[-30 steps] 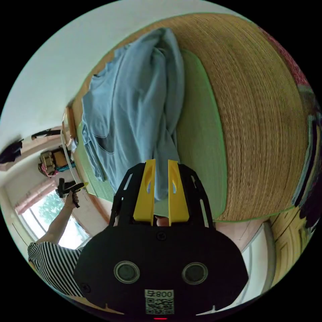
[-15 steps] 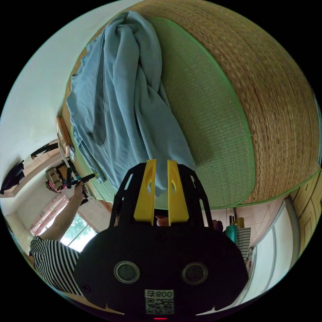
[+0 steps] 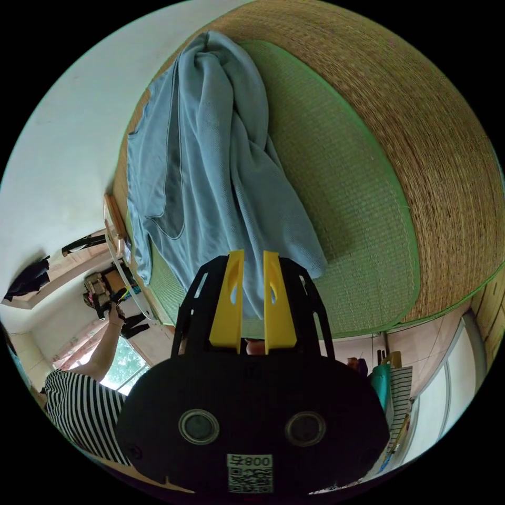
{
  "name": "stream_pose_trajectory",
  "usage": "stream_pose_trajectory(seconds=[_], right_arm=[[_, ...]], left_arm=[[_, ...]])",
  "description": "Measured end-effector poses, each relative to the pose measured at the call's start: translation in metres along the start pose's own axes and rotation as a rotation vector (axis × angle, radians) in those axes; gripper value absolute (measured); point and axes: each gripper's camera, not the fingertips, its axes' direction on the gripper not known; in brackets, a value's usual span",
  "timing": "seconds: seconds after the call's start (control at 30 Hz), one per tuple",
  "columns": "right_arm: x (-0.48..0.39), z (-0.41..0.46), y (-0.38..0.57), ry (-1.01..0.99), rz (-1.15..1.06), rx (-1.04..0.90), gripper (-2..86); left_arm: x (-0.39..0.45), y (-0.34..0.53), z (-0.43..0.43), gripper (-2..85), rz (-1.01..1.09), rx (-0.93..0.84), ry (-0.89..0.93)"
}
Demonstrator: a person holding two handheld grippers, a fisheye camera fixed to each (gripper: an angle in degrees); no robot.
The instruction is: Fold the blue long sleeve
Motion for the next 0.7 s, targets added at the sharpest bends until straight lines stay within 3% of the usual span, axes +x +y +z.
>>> stream_pose_trajectory(seconds=[0.17,0.27,0.37,0.7], right_arm=[[0.023,0.007,0.016,-0.021,0.015,0.048,7.0],[0.038,0.004,0.027,-0.042,0.015,0.099,7.1],[0.053,0.008,0.034,-0.077,0.024,0.108,7.1],[0.046,0.048,0.071,-0.068,-0.051,0.082,8.8]], left_arm=[[0.203,0.071,0.108,7.6,0.258,-0.264,0.393],[0.288,0.101,0.163,7.2,0.333,-0.416,0.376],[0.309,0.119,0.17,4.0,0.342,-0.433,0.237],[0.224,0.15,0.103,1.1,0.184,-0.388,0.217]])
